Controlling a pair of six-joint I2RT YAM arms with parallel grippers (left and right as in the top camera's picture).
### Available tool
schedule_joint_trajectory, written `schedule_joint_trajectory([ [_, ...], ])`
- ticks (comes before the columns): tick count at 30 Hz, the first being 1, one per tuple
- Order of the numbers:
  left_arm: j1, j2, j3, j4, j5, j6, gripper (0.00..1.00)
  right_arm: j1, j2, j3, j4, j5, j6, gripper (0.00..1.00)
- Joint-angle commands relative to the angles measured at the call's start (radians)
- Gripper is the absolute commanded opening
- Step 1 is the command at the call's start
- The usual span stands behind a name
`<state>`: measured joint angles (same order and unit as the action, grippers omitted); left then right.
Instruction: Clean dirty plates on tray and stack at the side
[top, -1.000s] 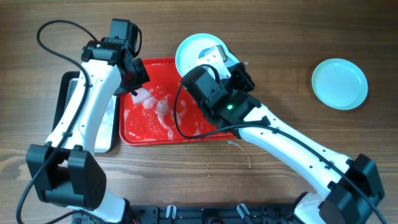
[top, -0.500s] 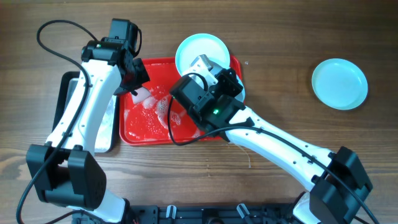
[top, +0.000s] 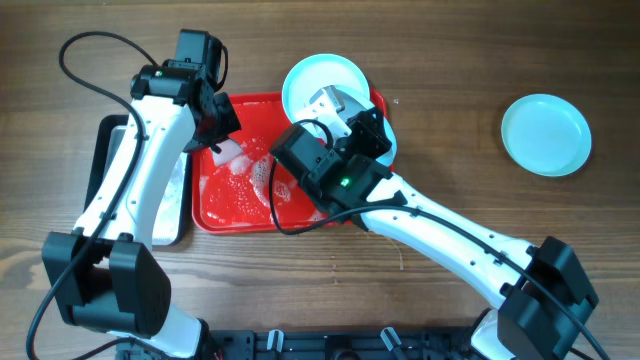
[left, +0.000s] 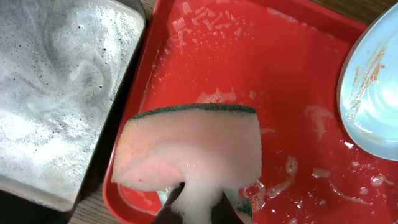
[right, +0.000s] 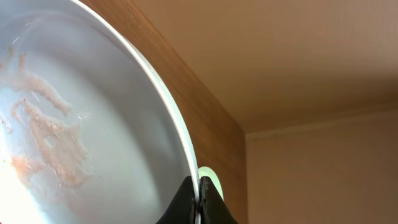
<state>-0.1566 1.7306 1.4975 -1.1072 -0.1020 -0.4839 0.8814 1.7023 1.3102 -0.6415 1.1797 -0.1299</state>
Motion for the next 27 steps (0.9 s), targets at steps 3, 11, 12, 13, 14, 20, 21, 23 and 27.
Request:
schedule_joint_trajectory([
  [3,0.003,-0.008,0.011,0.004,0.012,0.005,0.04,0.006,0.009,0.004,0.005,0.036,0.027,0.04],
  [11,0.003,-0.008,0.01,0.003,0.012,0.005,0.04,0.006,0.009,0.004,0.005,0.035,0.028,0.04],
  [12,0.003,-0.008,0.01,0.004,0.012,0.005,0.04,0.006,0.009,0.004,0.005,0.034,0.029,0.04],
  [13,0.003,-0.008,0.01,0.003,0.012,0.005,0.04,0.006,0.009,0.004,0.005,0.032,0.029,0.04],
  [14,0.003,-0.008,0.01,0.003,0.012,0.005,0.04,0.006,0.009,0.004,0.005,0.032,0.034,0.04],
  [20,0.003,-0.008,0.01,0.003,0.012,0.005,0.04,0.006,0.009,0.004,0.001,0.009,0.059,0.04],
  [21,0.003,-0.008,0.01,0.003,0.012,0.005,0.04,0.006,0.009,0.004,0.0,0.007,0.059,0.04],
  [23,0.003,-0.008,0.01,0.003,0.012,0.005,0.04,0.006,0.009,0.004,0.001,0.006,0.059,0.04],
  [27,0.003,-0.008,0.01,0.003,0.012,0.005,0.04,0.006,0.009,0.004,0.001,0.006,0.059,0.04],
])
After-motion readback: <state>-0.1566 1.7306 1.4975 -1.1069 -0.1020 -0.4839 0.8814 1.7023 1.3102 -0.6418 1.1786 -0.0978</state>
